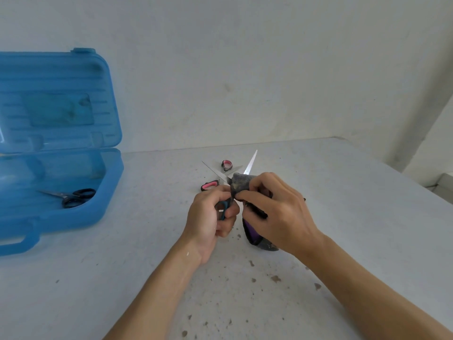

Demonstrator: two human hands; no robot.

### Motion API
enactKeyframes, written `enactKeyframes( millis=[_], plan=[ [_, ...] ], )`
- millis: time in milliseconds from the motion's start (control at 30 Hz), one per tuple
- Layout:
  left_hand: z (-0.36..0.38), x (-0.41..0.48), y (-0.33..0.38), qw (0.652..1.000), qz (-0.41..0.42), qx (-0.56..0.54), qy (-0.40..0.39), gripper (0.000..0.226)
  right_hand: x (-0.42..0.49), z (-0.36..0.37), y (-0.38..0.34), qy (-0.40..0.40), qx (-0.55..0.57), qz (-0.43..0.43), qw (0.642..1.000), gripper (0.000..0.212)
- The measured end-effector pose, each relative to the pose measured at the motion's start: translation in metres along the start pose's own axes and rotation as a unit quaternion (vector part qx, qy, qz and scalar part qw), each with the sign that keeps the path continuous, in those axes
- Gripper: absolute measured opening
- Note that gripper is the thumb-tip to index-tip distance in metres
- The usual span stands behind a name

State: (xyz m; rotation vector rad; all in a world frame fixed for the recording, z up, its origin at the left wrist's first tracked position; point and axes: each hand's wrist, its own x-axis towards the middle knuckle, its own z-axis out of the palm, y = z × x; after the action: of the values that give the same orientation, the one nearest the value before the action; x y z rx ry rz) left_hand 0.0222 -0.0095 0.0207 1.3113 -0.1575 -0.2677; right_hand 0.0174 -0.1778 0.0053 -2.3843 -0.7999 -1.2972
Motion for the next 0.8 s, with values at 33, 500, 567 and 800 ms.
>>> enactKeyframes(
  millis=[33,500,567,800],
  plan=[
    [0.003,0.000,0.000,1.000,0.001,0.000,0.002,0.034,0.001,0.000,-0.001,0.012,-0.002,0.008,1.000,0.013],
    [0.003,-0.002,0.002,1.000,-0.007,0.009,0.025,0.034,-0.003,0.009,0.003,0.010,-0.048,-0.021,0.999,0.011],
    [0.001,0.000,0.001,0.999,-0.008,0.001,0.042,0.025,-0.004,0.008,0.010,0.002,-0.055,-0.001,0.998,0.010],
    [-0.007,0.003,-0.001,0.997,-0.030,-0.035,0.059,0.018,-0.002,-0.007,0.009,0.070,0.046,0.162,0.983,0.023]
  ],
)
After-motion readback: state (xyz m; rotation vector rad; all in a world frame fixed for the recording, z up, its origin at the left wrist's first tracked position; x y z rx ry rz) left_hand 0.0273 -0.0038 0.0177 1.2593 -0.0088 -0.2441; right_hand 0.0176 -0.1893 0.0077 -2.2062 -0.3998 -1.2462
